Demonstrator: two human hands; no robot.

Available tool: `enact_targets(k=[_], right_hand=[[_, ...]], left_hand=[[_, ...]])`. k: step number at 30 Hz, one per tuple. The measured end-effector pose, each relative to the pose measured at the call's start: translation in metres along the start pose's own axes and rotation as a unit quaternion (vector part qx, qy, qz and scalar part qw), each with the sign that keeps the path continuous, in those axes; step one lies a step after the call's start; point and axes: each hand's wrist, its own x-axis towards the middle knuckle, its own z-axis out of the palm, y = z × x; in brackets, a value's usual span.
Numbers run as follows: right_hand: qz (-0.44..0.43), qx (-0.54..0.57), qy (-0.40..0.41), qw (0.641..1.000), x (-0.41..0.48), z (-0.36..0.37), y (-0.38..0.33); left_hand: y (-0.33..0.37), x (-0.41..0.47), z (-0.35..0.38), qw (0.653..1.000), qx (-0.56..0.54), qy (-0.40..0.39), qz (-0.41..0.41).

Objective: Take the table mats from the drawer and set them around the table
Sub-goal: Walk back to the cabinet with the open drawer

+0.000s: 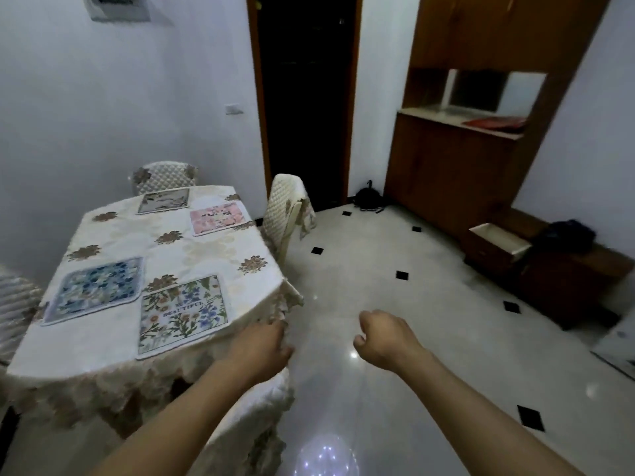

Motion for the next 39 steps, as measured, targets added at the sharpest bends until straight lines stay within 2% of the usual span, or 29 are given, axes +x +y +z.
enact_targets(k=[7,12,17,23,29,39], right_hand=[[0.2,0.016,0.023,0.979,-0.06,-0.015,0.129],[0.283,0.024,0.046,0.958,-0.073,-0.019,0.219],[0.312,0.044,0.057,0.947,-0.038,-0.034,0.316],[0.306,0.036,0.048,0.95,0.025,-0.057,0.408],[0.312,0.038,0.045,0.948,0.096,-0.066,0.47],[0.37,0.046,0.046,0.927,0.273,-0.082,0.575]], left_hand=[[0.122,0.091,0.023,0.988,0.01,-0.029,0.152],[0.216,0.163,0.041,0.974,0.03,-0.038,0.223],[0.301,0.246,0.054,0.963,0.054,-0.039,0.261],[0.366,0.339,0.063,0.96,0.056,-0.045,0.27],[0.398,0.434,0.075,0.957,0.054,-0.056,0.28],[0.438,0.661,0.094,0.938,0.052,-0.057,0.337]])
